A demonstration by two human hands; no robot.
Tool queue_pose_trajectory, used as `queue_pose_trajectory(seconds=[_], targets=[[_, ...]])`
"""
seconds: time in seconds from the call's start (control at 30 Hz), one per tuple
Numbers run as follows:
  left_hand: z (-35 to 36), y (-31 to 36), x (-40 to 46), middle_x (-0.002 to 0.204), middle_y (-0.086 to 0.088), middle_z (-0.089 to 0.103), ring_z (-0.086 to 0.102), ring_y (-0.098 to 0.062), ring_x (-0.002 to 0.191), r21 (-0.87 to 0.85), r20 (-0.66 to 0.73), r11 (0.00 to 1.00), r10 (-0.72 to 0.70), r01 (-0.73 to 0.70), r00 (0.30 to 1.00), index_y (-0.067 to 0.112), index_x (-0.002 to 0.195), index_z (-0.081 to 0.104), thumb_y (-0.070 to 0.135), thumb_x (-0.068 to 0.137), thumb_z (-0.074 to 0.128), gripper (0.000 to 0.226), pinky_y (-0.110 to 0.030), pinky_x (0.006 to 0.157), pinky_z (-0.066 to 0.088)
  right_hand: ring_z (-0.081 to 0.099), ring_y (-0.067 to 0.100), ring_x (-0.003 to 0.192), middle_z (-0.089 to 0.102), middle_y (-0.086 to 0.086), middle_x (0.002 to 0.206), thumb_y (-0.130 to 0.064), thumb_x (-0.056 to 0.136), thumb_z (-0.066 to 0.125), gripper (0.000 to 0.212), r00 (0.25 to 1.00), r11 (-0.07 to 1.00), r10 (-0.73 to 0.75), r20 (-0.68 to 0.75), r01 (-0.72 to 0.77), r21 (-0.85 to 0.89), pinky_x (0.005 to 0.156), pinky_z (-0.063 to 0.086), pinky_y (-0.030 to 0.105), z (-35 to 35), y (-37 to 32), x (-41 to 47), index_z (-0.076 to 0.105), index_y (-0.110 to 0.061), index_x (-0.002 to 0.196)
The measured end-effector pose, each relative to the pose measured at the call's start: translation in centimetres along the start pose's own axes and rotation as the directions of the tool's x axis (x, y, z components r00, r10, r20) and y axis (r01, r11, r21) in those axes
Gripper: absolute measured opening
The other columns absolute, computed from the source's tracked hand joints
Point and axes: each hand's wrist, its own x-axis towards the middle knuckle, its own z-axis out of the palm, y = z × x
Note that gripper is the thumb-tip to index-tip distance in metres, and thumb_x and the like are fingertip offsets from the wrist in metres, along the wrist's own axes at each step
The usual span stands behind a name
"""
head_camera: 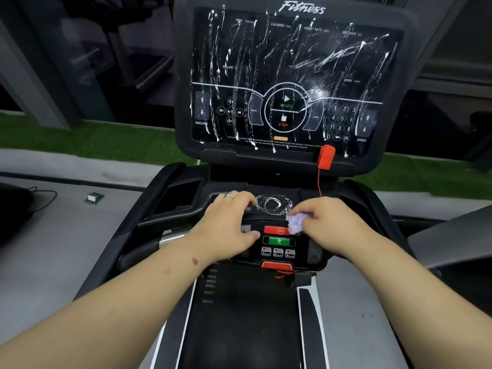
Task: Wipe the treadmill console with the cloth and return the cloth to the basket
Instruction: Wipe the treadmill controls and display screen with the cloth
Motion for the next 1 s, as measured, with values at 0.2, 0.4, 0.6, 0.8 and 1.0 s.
queue_pose_trajectory(seconds=[0.2,0.4,0.6,0.8,1.0], targets=[[0.9,0.4,1.0,0.109,0.013,0.055,0.053,-0.018,0.105,-0.012,0.064,1.0,-0.027,0.027,0.998,0.034,0.124,0.047,0.044,0.069,0.073,0.062,-0.046,0.093,0.05,0.06,0.013,0.116,0.07,-0.004,0.121,0.0,0.09,0.046,0.043,0.943,0.951,-0.287,0.169,0.301,-0.069,0.1,0.044,0.025,2.4,-2.4,1.1,0.074,-0.018,0.118],[1.0,0.4,1.1,0.112,0.014,0.049,0.045,-0.016,0.11,0.0,0.111,0.999,-0.037,0.037,0.993,0.029,0.134,0.045,0.031,0.075,0.079,0.068,-0.039,0.099,0.046,0.062,0.002,0.104,0.073,-0.015,0.106,0.001,0.082,0.051,0.041,0.969,0.969,-0.246,-0.03,0.246,-0.008,0.097,0.047,0.027,1.9,0.5,0.5,0.079,-0.022,0.1],[1.0,0.0,1.2,0.11,0.015,0.056,0.052,-0.012,0.107,-0.037,0.092,0.998,-0.05,0.053,0.995,0.032,0.12,0.05,0.042,0.071,0.084,0.061,-0.035,0.095,0.049,0.055,0.007,0.107,0.073,-0.002,0.104,0.005,0.078,0.055,0.031,0.831,0.827,-0.555,-0.043,0.545,-0.141,0.094,0.036,0.007,3.4,0.0,0.4,0.077,-0.012,0.092],[0.9,0.0,1.1,0.11,0.015,0.052,0.047,-0.012,0.109,-0.054,0.078,0.998,-0.031,0.035,0.997,0.029,0.124,0.05,0.03,0.071,0.086,0.065,-0.029,0.094,0.044,0.058,0.012,0.114,0.064,-0.02,0.108,-0.015,0.086,0.042,0.032,0.869,0.848,-0.49,-0.063,0.459,-0.265,0.091,0.048,0.035,4.3,1.7,0.8,0.07,-0.028,0.088],[0.8,0.0,1.1,0.111,0.015,0.053,0.046,-0.013,0.111,-0.056,0.081,0.998,-0.03,0.035,0.996,0.031,0.123,0.049,0.032,0.071,0.087,0.064,-0.03,0.096,0.044,0.06,0.019,0.108,0.065,-0.008,0.113,-0.002,0.081,0.048,0.037,0.789,0.738,-0.613,-0.033,0.558,-0.38,0.086,0.05,0.038,4.2,2.0,0.5,0.071,-0.023,0.102]])
